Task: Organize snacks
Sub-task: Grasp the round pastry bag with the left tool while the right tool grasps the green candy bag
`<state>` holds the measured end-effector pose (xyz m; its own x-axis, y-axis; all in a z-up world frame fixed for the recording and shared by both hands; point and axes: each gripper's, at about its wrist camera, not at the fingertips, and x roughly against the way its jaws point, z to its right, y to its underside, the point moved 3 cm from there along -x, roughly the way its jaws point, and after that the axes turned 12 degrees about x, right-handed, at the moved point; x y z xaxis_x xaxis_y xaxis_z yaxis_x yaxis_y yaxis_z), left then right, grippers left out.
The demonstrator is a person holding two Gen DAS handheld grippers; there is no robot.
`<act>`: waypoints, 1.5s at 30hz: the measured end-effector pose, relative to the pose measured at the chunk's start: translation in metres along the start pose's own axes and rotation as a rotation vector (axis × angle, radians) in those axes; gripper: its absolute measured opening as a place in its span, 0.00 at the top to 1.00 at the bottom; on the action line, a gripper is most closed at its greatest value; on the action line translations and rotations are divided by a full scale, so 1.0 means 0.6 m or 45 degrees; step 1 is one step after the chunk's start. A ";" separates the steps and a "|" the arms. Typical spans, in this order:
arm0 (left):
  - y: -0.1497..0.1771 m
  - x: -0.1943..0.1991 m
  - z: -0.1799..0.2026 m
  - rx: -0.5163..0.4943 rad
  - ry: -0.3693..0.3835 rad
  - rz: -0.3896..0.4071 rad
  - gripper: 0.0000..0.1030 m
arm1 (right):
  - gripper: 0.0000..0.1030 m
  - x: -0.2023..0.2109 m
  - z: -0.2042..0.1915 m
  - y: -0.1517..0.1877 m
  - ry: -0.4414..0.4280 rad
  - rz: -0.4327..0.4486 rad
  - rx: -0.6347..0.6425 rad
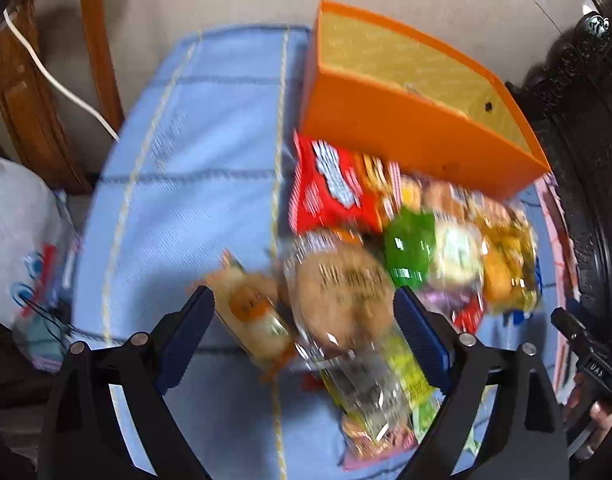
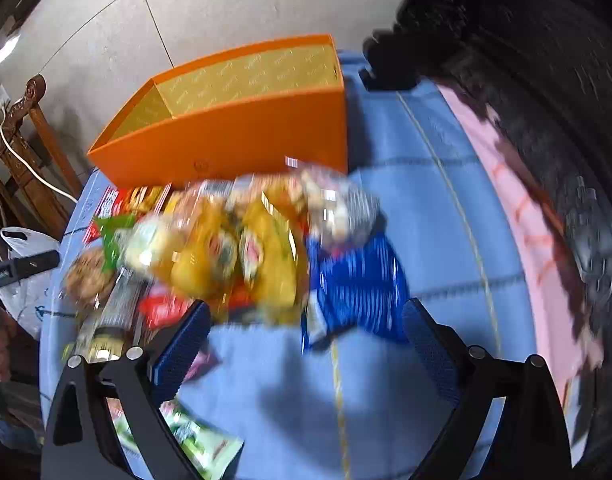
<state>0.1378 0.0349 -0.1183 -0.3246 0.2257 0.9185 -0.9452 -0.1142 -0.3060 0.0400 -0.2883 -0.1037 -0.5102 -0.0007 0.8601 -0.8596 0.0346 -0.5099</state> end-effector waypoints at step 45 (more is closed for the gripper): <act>0.082 0.069 -0.012 -0.039 0.108 0.038 0.39 | 0.78 0.036 -0.135 0.089 -0.407 -0.127 0.454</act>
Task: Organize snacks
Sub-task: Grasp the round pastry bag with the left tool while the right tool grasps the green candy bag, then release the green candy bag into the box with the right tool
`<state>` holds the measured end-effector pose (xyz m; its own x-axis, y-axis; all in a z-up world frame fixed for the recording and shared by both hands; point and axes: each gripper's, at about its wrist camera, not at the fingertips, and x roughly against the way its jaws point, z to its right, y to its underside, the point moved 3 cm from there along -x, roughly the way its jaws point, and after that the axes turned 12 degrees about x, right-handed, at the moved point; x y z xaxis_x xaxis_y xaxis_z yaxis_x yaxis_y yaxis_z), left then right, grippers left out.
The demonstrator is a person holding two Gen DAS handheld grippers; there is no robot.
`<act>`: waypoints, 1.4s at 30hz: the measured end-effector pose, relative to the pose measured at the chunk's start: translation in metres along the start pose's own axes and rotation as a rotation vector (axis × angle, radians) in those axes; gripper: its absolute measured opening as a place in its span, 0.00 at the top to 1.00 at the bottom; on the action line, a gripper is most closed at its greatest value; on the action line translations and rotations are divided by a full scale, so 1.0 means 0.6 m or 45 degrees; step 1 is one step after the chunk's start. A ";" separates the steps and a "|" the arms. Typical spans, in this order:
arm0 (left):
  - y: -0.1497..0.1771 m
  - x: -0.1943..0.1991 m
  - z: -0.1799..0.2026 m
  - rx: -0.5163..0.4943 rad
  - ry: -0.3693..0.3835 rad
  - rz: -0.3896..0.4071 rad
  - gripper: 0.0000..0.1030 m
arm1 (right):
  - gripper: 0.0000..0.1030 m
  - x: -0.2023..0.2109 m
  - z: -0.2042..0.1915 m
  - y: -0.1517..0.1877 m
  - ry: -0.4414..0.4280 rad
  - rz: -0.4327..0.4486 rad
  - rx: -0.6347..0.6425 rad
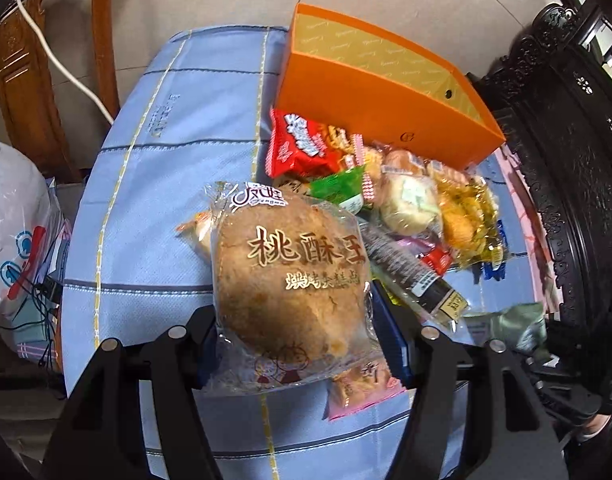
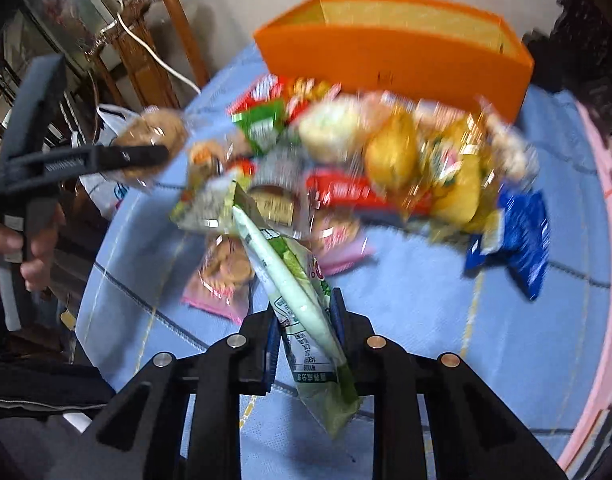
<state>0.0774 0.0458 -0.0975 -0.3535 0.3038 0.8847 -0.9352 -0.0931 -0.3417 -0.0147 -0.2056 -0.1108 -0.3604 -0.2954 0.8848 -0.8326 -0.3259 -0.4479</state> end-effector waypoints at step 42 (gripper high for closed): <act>-0.372 -0.114 0.186 -0.088 0.047 0.209 0.65 | 0.31 -0.043 0.313 -0.395 0.335 0.386 -0.329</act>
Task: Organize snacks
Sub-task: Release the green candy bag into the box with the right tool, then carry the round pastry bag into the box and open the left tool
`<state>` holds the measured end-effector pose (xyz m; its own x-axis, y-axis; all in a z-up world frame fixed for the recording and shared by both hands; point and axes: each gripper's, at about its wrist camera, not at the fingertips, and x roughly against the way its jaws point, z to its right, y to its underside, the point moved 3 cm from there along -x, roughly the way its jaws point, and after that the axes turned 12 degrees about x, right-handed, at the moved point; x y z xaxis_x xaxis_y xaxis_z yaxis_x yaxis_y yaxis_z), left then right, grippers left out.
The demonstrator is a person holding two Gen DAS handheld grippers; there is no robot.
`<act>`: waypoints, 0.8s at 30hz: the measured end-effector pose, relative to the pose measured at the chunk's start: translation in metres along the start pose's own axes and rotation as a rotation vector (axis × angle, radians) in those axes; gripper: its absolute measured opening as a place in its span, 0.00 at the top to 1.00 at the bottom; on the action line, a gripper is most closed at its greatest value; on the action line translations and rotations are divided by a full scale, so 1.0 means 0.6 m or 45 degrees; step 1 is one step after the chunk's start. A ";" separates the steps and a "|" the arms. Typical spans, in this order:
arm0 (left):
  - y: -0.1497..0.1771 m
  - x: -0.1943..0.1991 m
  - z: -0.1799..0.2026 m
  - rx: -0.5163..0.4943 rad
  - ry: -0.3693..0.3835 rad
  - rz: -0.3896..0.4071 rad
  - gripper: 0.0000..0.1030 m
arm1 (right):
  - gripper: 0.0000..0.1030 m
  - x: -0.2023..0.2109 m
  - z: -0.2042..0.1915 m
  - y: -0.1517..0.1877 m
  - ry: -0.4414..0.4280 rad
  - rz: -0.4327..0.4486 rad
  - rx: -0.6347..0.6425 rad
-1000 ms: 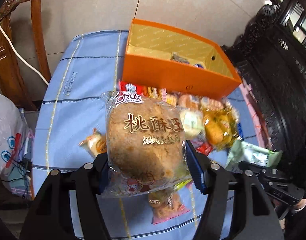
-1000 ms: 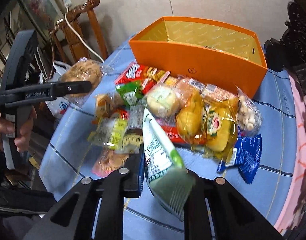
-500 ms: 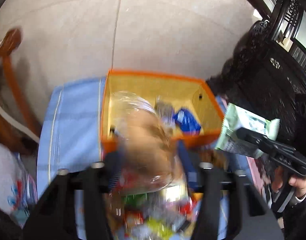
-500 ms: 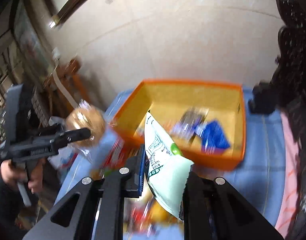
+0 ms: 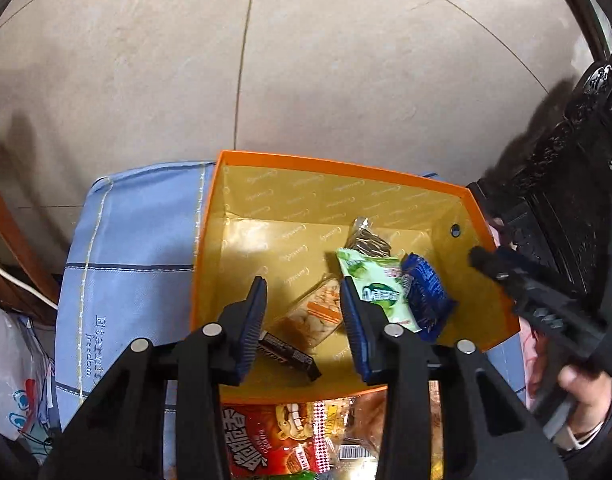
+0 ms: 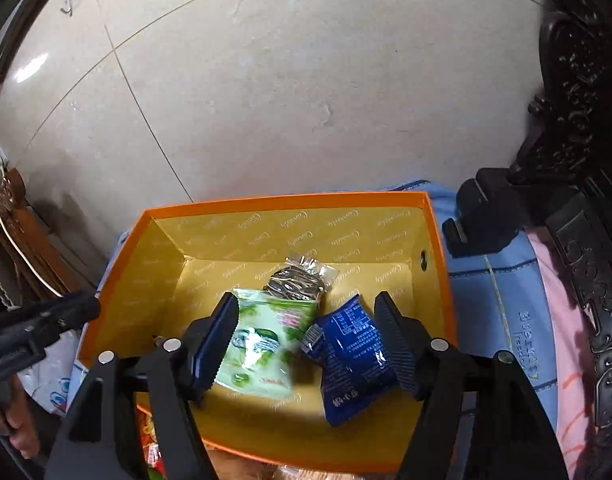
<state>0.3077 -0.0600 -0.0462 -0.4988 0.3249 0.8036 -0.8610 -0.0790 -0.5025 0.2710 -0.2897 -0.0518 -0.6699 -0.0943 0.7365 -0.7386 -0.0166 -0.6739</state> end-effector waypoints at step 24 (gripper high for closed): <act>0.235 -0.068 0.113 -0.220 0.100 -0.377 0.08 | 0.27 0.173 0.006 0.236 -0.311 -0.121 -0.078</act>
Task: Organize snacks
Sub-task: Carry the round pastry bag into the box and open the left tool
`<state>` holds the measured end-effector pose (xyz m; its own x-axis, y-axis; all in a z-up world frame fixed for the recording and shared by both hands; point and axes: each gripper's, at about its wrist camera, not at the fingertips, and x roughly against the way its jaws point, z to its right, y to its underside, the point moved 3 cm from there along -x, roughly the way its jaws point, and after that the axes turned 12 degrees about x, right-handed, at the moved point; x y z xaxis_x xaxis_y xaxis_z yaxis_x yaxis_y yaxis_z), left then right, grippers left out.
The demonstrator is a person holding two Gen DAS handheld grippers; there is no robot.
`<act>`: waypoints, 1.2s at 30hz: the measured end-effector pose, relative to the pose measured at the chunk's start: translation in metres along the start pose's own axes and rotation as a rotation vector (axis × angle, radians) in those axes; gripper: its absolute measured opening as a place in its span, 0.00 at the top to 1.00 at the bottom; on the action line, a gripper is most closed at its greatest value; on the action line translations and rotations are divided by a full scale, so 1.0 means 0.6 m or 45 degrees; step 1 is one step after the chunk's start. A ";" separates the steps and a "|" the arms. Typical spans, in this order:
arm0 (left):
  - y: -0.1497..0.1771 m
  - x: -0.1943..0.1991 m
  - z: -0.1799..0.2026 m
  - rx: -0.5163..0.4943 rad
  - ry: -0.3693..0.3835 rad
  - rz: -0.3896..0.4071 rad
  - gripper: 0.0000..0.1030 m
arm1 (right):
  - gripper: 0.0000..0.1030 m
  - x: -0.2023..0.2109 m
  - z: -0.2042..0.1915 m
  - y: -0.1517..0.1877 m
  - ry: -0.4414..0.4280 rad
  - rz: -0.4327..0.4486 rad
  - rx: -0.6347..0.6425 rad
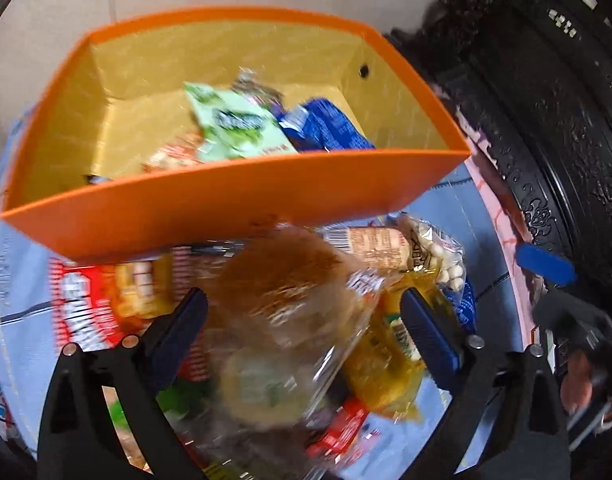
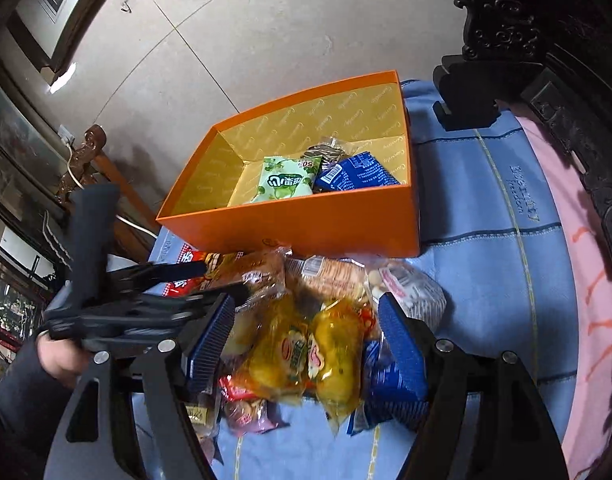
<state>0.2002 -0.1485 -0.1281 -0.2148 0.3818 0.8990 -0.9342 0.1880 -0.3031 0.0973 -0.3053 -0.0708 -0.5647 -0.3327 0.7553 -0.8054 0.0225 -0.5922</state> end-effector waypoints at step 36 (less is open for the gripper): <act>-0.013 0.136 -0.093 0.110 -0.189 0.237 0.10 | 0.23 -0.043 -0.086 0.016 -0.095 -0.094 0.278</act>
<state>0.2061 -0.0682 -0.0701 -0.4187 0.2642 0.8688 -0.8942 0.0468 -0.4452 0.0950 -0.2481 -0.0814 -0.4843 -0.3945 0.7809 -0.7816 -0.2060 -0.5888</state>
